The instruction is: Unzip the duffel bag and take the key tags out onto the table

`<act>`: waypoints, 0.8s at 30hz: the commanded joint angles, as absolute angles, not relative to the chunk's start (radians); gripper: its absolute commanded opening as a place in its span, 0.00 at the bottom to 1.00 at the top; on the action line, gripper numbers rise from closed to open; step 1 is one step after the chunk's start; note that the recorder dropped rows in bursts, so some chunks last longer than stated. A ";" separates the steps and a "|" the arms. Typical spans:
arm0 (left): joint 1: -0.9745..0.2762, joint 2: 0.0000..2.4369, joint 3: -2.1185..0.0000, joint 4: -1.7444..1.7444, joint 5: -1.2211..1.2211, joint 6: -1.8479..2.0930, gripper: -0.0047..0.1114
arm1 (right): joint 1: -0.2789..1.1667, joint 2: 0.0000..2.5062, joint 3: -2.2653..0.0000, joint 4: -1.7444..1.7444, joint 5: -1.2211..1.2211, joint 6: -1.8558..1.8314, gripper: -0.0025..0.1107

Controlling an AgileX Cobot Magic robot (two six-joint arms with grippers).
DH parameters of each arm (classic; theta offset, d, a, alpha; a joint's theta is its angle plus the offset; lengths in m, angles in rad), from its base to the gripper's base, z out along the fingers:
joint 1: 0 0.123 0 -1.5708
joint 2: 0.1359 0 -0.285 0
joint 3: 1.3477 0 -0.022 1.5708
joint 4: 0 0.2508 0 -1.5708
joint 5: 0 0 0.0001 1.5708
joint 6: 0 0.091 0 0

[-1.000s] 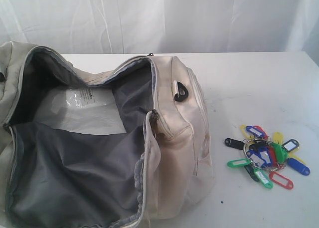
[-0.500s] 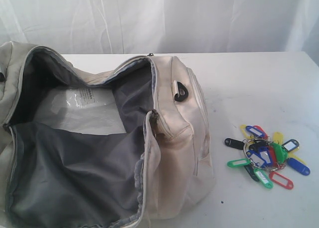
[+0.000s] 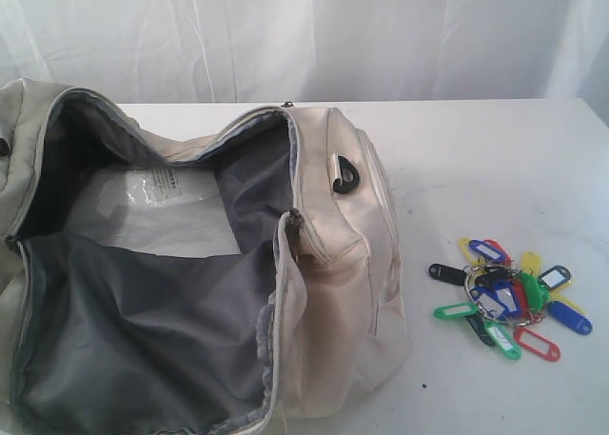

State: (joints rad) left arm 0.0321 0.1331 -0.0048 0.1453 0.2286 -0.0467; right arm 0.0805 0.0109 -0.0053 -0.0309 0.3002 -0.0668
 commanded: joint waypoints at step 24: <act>0.036 0.129 0.000 0.139 0.233 -0.048 0.29 | 0.075 0.009 0.000 0.033 0.321 -0.027 0.02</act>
State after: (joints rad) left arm 0.0321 0.1331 -0.0048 0.1453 0.2286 -0.0467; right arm 0.0805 0.0109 -0.0053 0.0282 0.3279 -0.0205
